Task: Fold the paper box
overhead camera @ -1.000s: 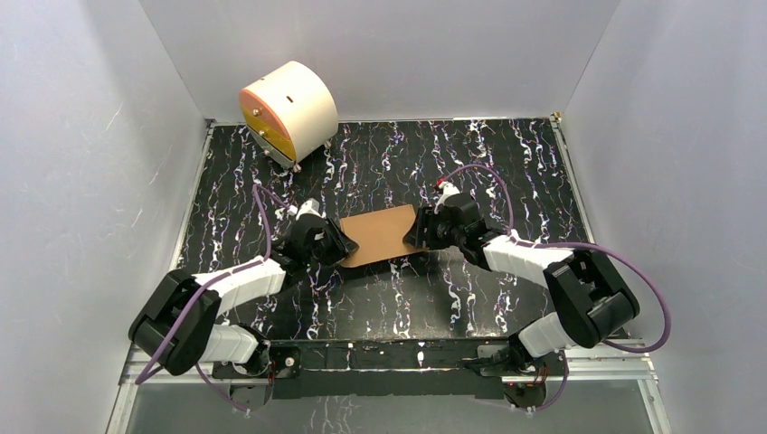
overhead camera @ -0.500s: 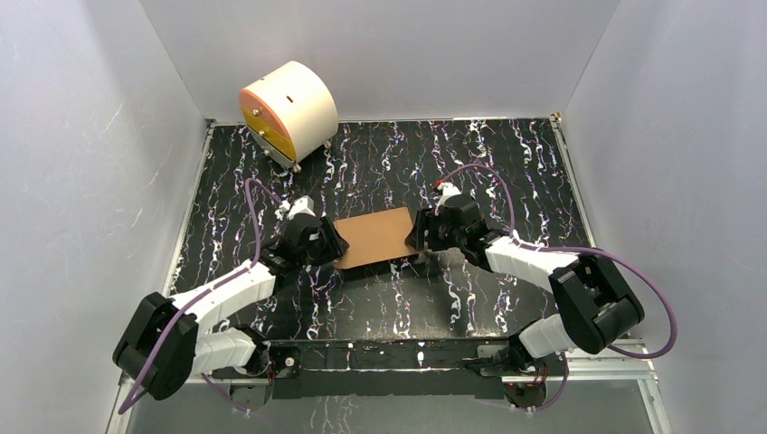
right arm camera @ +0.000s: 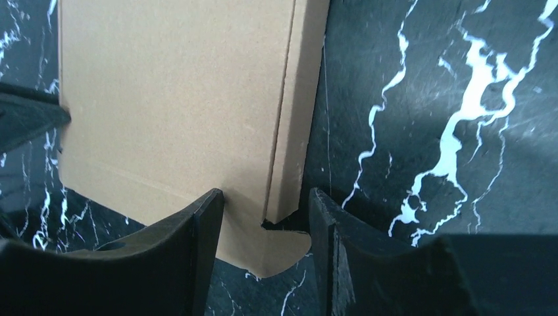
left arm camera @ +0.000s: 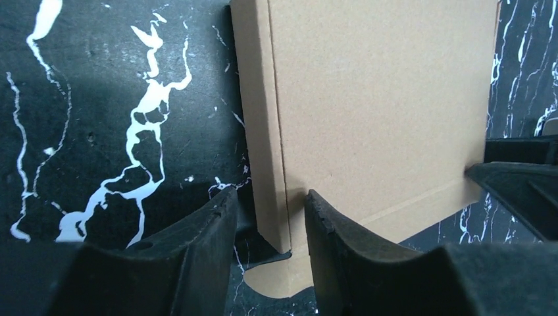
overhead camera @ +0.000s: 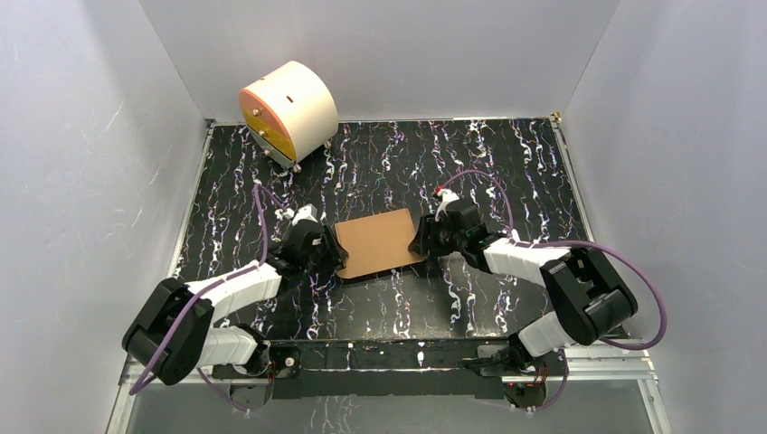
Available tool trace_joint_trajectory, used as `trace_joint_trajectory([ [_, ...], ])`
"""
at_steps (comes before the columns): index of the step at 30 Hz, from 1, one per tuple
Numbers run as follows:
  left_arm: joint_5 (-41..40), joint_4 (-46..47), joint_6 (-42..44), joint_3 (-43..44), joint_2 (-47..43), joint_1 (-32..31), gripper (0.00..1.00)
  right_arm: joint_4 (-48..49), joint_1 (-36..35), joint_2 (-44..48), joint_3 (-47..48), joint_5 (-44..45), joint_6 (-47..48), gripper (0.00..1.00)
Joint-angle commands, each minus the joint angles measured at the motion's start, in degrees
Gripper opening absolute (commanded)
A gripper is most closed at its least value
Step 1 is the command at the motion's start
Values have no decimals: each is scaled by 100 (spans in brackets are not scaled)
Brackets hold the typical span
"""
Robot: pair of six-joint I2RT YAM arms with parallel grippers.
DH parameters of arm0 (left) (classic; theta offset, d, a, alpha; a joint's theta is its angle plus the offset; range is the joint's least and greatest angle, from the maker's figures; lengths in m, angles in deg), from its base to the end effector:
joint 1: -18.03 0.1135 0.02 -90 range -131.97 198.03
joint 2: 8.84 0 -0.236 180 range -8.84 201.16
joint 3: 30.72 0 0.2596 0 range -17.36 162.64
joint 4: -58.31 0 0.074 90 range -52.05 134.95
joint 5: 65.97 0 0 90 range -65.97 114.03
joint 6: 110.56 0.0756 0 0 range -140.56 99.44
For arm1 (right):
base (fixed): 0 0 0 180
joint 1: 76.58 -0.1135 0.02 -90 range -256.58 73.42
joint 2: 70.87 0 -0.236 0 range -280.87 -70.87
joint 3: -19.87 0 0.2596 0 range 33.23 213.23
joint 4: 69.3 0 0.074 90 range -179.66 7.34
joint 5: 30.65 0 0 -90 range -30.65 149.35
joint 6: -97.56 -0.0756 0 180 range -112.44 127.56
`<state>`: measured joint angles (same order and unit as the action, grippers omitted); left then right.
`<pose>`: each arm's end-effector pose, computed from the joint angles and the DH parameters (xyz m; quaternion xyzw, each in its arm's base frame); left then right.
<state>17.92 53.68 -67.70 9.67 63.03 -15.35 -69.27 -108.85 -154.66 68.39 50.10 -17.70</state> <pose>0.2453 -0.1520 0.1143 -0.1306 0.8809 -0.2562 0.3760 0.2707 0.1853 0.1125 -0.0911 0.8812 0.2834 0.3674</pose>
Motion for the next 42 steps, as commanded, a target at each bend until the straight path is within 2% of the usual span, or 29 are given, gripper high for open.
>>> trace_joint_trajectory([
  [1, 152, 123, 60, -214, 147, 43, 38, 286, 15, -83, -328, -127, 21, 56],
  [5, 37, 187, 98, -347, 210, 51, 35, 596, 15, -184, -587, -101, -135, 50],
  [12, -60, 292, 334, -353, 454, 52, 32, 569, 12, -195, -554, -212, -177, 43],
  [18, 81, 560, 371, -419, 380, 120, 31, 416, 15, 305, -575, -120, -199, 42],
  [22, 373, 841, 495, -366, 531, 148, 29, 500, 13, 129, -671, -159, -295, 41],
  [28, 400, 844, 485, -345, 764, 302, 28, 542, 14, 32, -802, -194, -425, 41],
  [33, 444, 527, 342, -226, 150, 591, 40, -140, 17, 410, -343, -35, -42, 51],
  [35, 440, 235, 408, -62, -172, 679, 45, -423, 11, 517, -108, 16, 146, 58],
  [37, 389, -171, 522, 177, -492, 732, 50, -718, 17, 574, 134, 12, 351, 68],
  [42, 95, -1387, 949, 877, -1243, 827, 63, -1324, 2, 792, 588, -81, 1072, 83],
])
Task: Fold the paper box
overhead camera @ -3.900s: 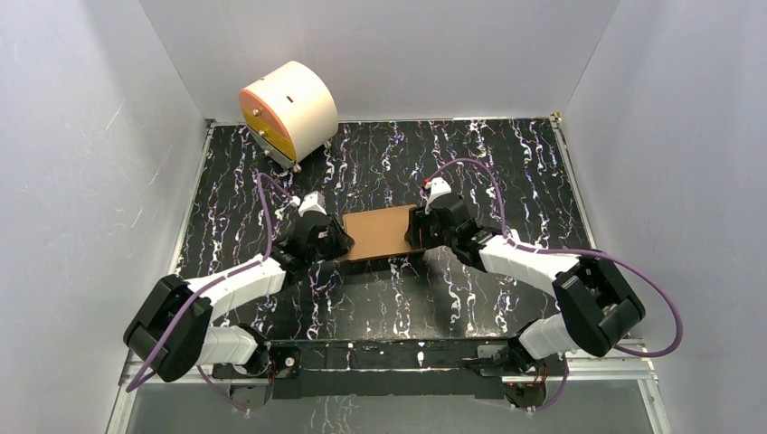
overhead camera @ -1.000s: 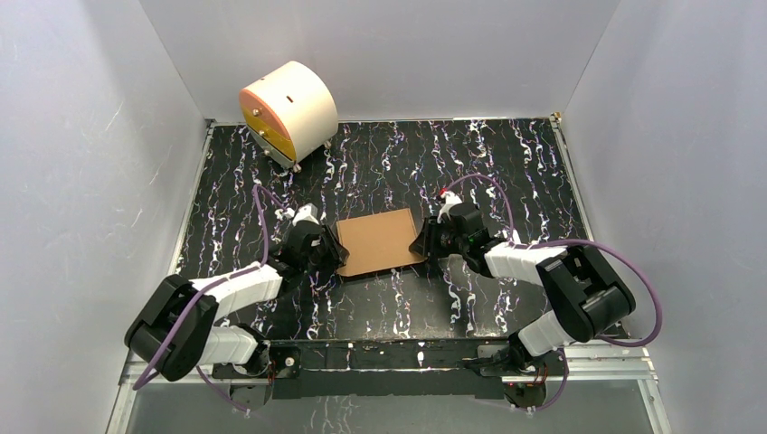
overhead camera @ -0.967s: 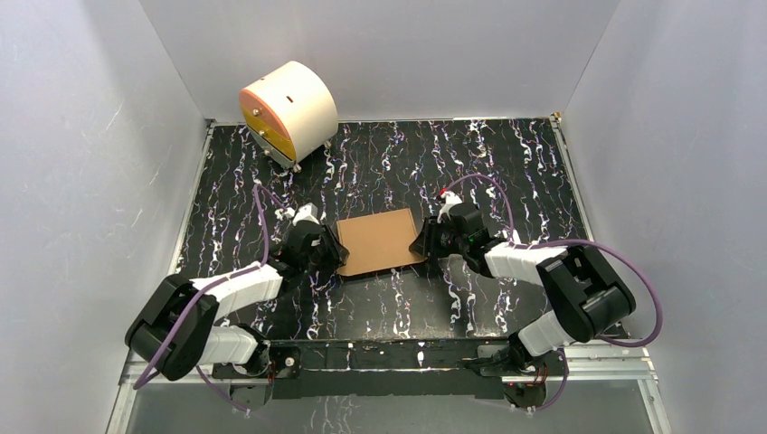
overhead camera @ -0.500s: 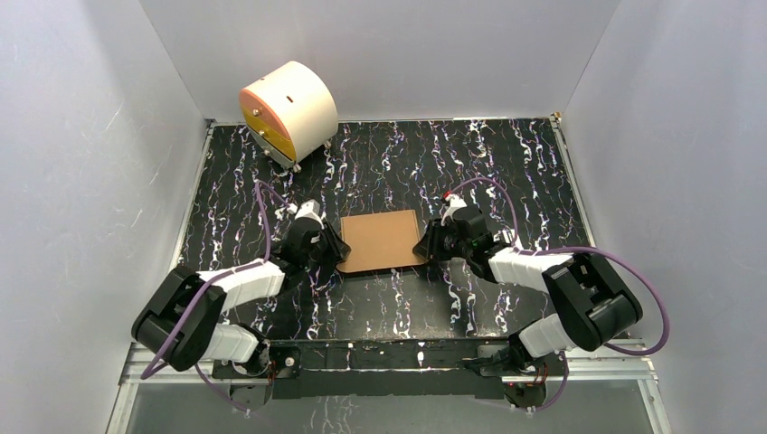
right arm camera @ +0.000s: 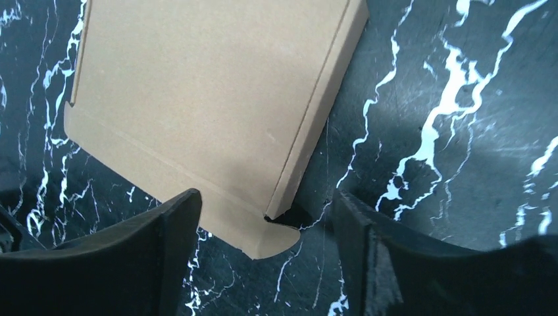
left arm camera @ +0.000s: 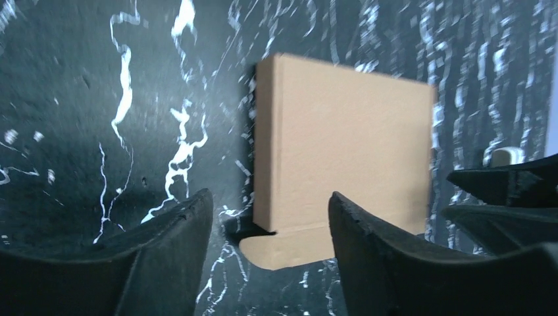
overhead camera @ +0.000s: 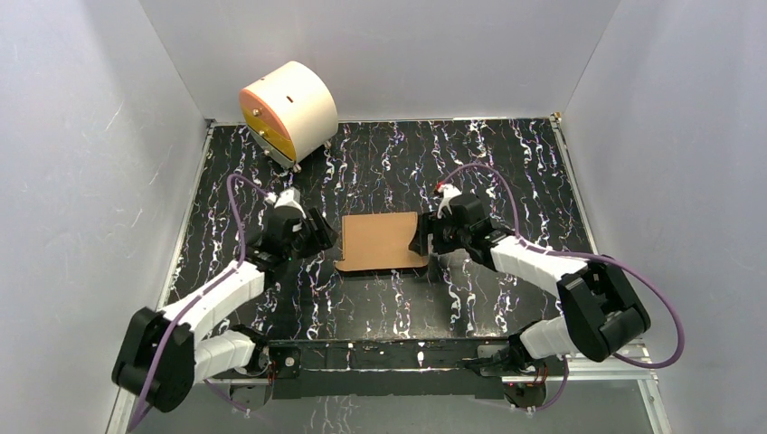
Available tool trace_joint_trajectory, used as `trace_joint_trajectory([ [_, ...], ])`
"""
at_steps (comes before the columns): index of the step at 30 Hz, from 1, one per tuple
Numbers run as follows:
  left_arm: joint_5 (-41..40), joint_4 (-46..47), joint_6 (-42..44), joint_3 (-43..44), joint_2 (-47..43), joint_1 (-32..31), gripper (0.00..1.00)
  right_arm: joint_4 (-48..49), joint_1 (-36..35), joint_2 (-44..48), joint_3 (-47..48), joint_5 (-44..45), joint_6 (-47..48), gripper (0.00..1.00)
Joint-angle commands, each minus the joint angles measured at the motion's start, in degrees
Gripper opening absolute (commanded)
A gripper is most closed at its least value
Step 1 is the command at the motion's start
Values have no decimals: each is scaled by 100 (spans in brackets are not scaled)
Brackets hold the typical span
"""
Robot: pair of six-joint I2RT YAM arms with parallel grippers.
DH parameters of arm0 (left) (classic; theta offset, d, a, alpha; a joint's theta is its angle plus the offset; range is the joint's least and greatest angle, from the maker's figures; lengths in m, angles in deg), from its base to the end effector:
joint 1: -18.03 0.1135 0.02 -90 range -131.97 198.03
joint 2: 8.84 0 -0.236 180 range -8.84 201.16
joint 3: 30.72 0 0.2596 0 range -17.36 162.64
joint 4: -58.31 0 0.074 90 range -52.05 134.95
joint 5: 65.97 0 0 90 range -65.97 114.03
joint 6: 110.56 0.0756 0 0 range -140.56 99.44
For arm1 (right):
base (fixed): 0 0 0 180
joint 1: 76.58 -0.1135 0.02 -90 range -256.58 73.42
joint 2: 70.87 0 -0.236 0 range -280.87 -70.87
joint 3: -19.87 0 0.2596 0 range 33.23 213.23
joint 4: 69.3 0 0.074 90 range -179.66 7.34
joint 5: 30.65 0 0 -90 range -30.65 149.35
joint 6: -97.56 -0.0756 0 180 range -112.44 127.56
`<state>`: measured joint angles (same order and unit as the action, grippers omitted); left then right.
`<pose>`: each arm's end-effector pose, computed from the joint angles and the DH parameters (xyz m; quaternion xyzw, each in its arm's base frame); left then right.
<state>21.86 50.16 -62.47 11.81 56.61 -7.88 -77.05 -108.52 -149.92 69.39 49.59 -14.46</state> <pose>0.2613 -0.1238 0.1499 -0.1304 0.8607 -0.2607 0.4174 0.2641 0.1797 0.1273 -0.1148 0.8862 0.2686 0.3597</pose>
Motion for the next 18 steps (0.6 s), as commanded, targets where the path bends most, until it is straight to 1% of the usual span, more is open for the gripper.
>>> trace_joint_trajectory([
  [1, -368, -1247, 513, 842, -725, 85, 66, -741, -42, 358, 629, -95, 939, 88],
  [3, -469, -1574, 717, 1177, -930, 116, 73, -929, -128, 421, 847, -198, 1367, 92],
  [6, -607, -1912, 1064, 1633, -1125, 155, 84, -1122, -419, 442, 1085, -107, 2102, 96],
  [7, -650, -2010, 1176, 1776, -1157, 183, 86, -1149, -541, 428, 1132, -90, 2413, 98],
  [8, -680, -2094, 1313, 1956, -1177, 203, 88, -1185, -652, 407, 1182, -46, 2764, 99],
  [10, -769, -2173, 1635, 2160, -1194, 234, 89, -1303, -884, 317, 1287, -19, 3164, 98],
  [13, -964, -2057, 2201, 2183, -1278, 324, 90, -1549, -1186, 136, 1487, 27, 3587, 99],
  [15, -1039, -1941, 2456, 2105, -1368, 418, 90, -1616, -1470, 48, 1532, 235, 3912, 99],
  [18, -1008, -1798, 2600, 1878, -1654, 649, 90, -1617, -1934, -49, 1553, 729, 4460, 98],
])
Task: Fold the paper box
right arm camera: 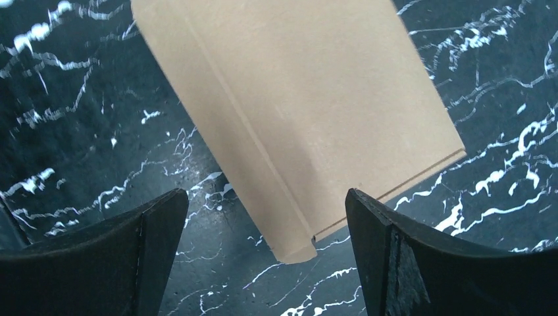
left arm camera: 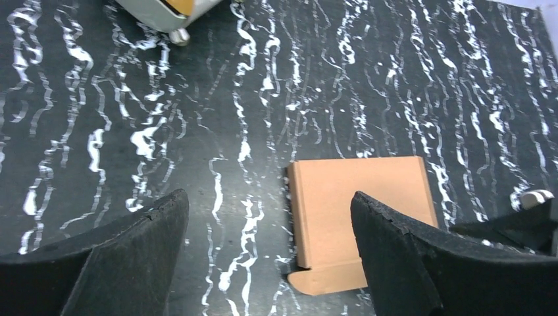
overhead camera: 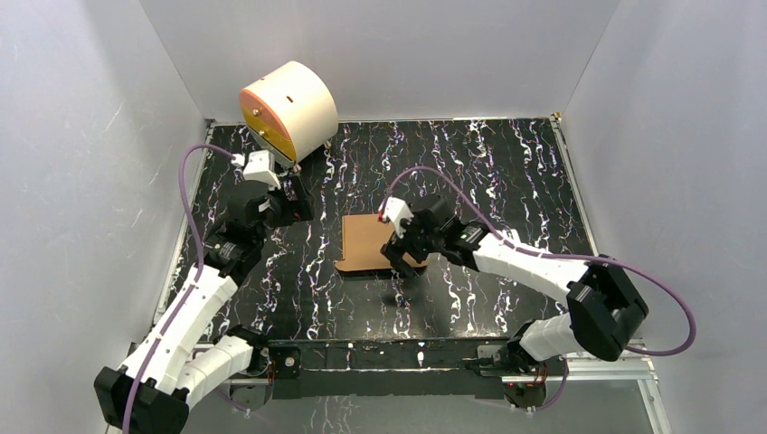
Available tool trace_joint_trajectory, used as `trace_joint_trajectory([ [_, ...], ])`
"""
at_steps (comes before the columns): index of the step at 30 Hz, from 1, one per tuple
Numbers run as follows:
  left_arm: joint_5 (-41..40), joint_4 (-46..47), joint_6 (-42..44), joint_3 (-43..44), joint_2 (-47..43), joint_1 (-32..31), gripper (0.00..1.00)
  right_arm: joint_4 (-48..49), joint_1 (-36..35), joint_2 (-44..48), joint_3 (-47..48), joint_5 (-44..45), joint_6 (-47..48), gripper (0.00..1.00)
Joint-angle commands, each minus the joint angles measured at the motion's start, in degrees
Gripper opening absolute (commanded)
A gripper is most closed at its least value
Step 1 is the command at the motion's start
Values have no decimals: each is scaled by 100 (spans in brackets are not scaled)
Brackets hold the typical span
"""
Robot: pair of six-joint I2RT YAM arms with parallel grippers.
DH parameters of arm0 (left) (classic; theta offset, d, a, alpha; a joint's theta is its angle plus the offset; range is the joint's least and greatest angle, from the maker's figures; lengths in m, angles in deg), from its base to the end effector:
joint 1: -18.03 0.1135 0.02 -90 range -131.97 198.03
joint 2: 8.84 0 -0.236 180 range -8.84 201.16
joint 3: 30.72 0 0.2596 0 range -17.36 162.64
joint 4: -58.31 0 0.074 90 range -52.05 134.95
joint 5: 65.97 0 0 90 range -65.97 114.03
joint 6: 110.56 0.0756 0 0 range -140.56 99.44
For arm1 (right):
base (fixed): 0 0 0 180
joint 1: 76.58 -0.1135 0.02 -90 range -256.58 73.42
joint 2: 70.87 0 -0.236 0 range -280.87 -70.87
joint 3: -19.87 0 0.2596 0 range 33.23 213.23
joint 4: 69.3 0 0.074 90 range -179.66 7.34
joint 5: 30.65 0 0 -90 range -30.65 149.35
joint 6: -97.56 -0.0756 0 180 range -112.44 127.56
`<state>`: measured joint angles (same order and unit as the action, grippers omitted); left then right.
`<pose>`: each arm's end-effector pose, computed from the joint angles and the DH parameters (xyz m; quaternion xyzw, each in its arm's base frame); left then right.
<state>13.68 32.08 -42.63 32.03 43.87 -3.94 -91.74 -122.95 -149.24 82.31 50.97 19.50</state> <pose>0.2602 -0.0903 0.3051 -0.0549 0.7963 -0.1574 0.5815 0.2257 0.2528 0.1810 -0.4652 0.7686 0.1914 0.3954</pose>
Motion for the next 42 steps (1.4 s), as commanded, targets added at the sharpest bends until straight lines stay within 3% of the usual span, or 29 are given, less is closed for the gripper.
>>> trace_joint_trajectory([
  [1, -232, 38, 665, -234, -488, 319, 90, -147, -645, -158, 286, 750, 1223, 98],
  [8, -1042, -211, 658, -376, -599, 522, 90, 73, -1466, -758, 487, 1935, 2148, 98],
  [19, -1134, -190, 608, -430, -614, 576, 88, 821, -1974, -1557, 264, 3078, 2415, 92],
  [33, -1101, -153, 567, -474, -595, 625, 87, 1753, -2180, -2424, 61, 3928, 2797, 72],
  [42, -1052, -154, 567, -487, -621, 624, 87, 1486, -2245, -1992, 178, 4044, 2803, 47],
])
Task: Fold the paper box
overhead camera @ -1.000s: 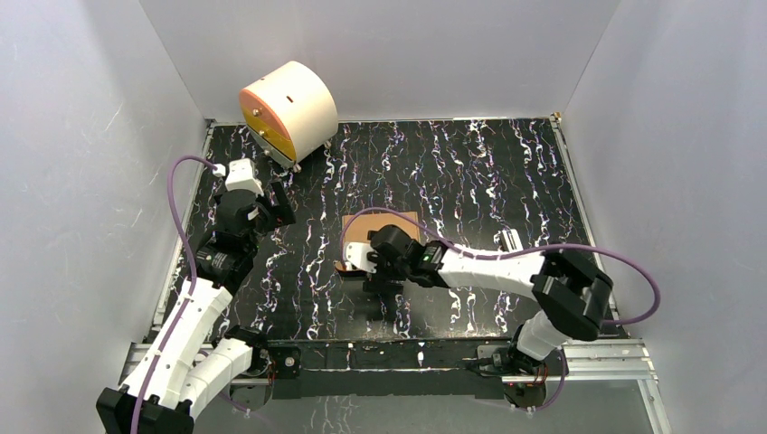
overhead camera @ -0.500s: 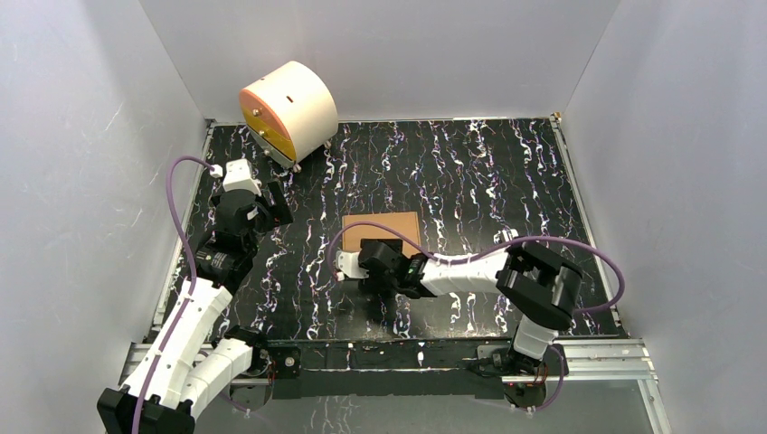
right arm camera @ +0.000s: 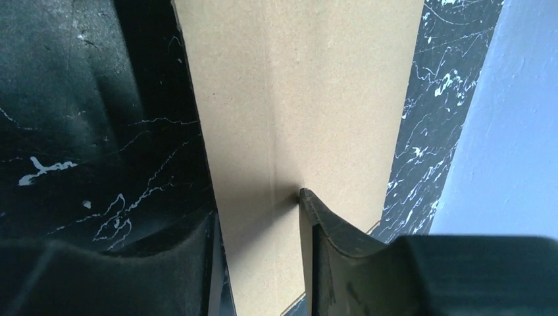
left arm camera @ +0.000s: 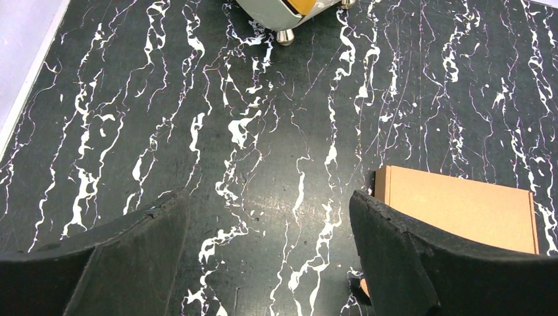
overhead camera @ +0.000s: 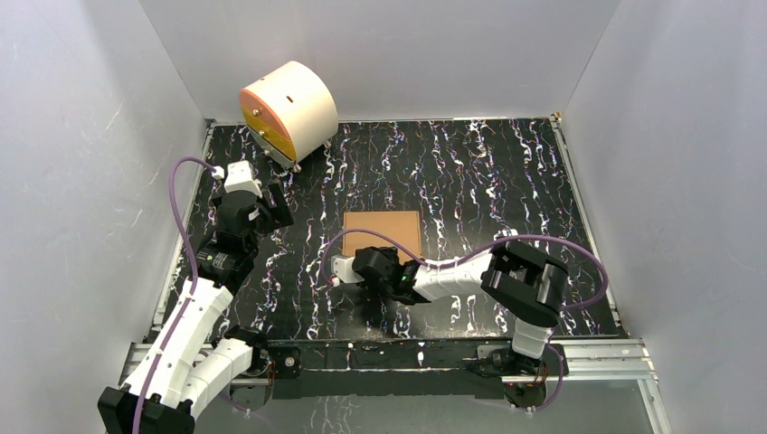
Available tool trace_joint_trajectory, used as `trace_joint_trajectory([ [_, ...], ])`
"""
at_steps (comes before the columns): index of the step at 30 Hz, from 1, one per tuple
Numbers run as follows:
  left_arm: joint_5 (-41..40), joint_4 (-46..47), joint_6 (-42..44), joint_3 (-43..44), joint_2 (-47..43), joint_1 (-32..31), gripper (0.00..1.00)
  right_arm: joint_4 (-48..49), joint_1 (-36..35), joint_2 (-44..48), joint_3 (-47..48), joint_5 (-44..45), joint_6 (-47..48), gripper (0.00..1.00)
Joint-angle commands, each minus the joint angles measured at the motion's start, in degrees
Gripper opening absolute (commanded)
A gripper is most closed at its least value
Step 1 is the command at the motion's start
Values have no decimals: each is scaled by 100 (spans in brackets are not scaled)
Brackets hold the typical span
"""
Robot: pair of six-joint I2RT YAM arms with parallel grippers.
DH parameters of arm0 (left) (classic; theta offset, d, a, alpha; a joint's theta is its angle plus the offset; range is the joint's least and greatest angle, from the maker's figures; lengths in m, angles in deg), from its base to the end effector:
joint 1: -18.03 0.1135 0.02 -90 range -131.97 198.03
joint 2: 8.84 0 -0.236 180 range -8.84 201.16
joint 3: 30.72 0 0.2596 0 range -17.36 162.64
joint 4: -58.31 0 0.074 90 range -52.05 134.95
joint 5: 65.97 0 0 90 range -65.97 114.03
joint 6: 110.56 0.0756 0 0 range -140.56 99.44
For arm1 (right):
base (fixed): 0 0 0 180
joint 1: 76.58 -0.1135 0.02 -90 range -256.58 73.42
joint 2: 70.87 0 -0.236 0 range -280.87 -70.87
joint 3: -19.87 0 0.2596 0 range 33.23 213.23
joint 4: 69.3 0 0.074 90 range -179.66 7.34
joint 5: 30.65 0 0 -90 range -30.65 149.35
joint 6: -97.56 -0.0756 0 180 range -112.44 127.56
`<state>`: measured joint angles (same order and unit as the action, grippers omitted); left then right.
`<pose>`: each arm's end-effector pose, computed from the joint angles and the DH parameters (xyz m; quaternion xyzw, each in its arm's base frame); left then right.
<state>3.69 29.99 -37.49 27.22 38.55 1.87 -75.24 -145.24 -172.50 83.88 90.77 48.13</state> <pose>0.2507 -0.0453 0.2905 -0.1094 0.7944 -0.0285 0.5967 0.1727 0.3336 0.0907 -0.6594 0.5993 -0.1493 0.4286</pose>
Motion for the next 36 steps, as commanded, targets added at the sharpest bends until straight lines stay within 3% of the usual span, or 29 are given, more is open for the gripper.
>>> trace_joint_trajectory([
  [1, -45, 55, 48, 4, -100, 43, 87, -268, -15, 419, 76, -9, -74, 43],
  [11, 11, 18, 75, 123, -160, 43, 87, -1862, 6, 716, 888, -674, -397, 21],
  [19, 144, -280, 19, 449, -287, 46, 87, -3159, 236, 914, 1879, -1531, -692, 9],
  [28, 645, -595, 82, 947, -200, 43, 87, -5170, 1152, 662, 3654, -3391, -769, 8],
  [31, 988, -621, 113, 951, -166, 43, 87, -5713, 1573, 404, 4124, -4384, -821, 8],
  [36, 1521, -733, 140, 900, -29, 43, 87, -6095, 2003, -17, 4428, -5342, -817, 10],
])
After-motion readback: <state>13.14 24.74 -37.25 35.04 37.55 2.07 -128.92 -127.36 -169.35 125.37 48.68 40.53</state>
